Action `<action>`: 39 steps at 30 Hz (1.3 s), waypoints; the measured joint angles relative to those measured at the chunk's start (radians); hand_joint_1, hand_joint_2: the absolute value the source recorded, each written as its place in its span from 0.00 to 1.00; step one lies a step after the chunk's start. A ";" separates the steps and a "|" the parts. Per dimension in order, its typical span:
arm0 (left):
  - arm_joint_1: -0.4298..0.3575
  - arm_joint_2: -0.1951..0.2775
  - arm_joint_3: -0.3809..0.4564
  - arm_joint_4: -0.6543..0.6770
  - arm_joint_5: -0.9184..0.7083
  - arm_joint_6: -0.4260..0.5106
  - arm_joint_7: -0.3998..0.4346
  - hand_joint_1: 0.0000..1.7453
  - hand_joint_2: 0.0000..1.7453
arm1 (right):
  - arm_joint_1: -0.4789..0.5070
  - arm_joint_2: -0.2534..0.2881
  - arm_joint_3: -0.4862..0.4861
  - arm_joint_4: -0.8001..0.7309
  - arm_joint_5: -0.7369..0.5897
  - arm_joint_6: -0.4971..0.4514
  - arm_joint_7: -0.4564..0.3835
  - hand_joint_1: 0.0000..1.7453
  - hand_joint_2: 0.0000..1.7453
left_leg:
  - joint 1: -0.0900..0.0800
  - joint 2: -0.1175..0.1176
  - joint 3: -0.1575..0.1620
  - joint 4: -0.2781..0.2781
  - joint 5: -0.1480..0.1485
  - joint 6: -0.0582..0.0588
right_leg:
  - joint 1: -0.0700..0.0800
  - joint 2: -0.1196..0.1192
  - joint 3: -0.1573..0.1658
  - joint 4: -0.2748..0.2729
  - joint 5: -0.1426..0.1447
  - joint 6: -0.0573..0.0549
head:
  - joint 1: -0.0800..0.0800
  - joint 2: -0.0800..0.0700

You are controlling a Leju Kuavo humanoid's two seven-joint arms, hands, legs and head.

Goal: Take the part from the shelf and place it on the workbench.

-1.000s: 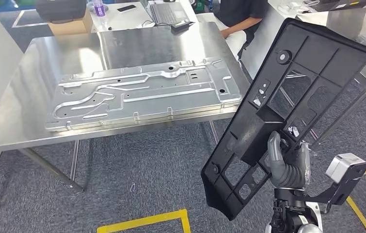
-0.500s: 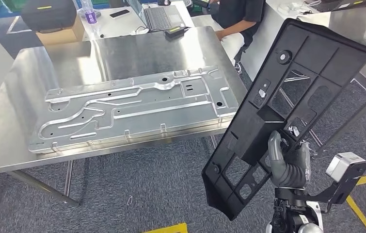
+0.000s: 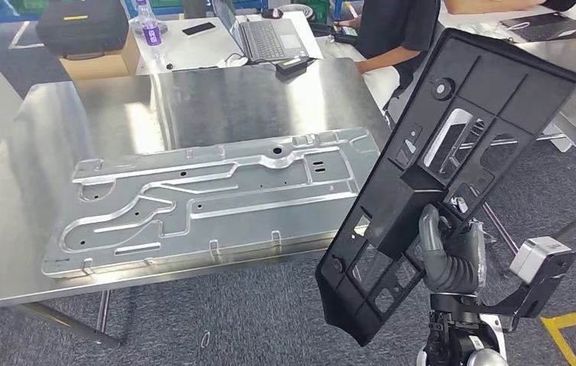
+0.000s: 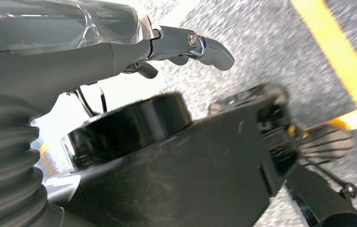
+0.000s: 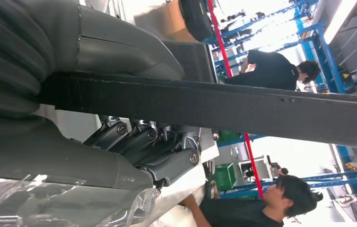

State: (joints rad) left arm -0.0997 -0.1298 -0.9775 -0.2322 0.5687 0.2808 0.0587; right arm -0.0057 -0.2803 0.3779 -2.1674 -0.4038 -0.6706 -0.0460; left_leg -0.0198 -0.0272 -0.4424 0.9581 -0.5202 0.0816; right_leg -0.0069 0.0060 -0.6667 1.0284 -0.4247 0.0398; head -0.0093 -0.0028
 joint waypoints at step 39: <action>-0.031 0.003 0.037 0.000 0.158 -0.148 -0.382 0.00 1.00 | -0.464 -0.308 0.035 0.364 0.073 0.216 0.237 1.00 1.00 | 0.009 0.004 -0.131 0.015 0.100 -0.016 | -0.009 0.005 0.079 -0.047 -0.010 0.009 | 0.000 0.000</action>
State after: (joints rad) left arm -0.1309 -0.1270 -0.9406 -0.2319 0.7263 0.1332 -0.3234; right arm -0.4701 -0.5883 0.4130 -1.8033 -0.3310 -0.4549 0.1911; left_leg -0.0107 -0.0229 -0.5736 0.9729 -0.4199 0.0658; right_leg -0.0163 0.0112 -0.5878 0.9818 -0.4347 0.0489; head -0.0095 -0.0027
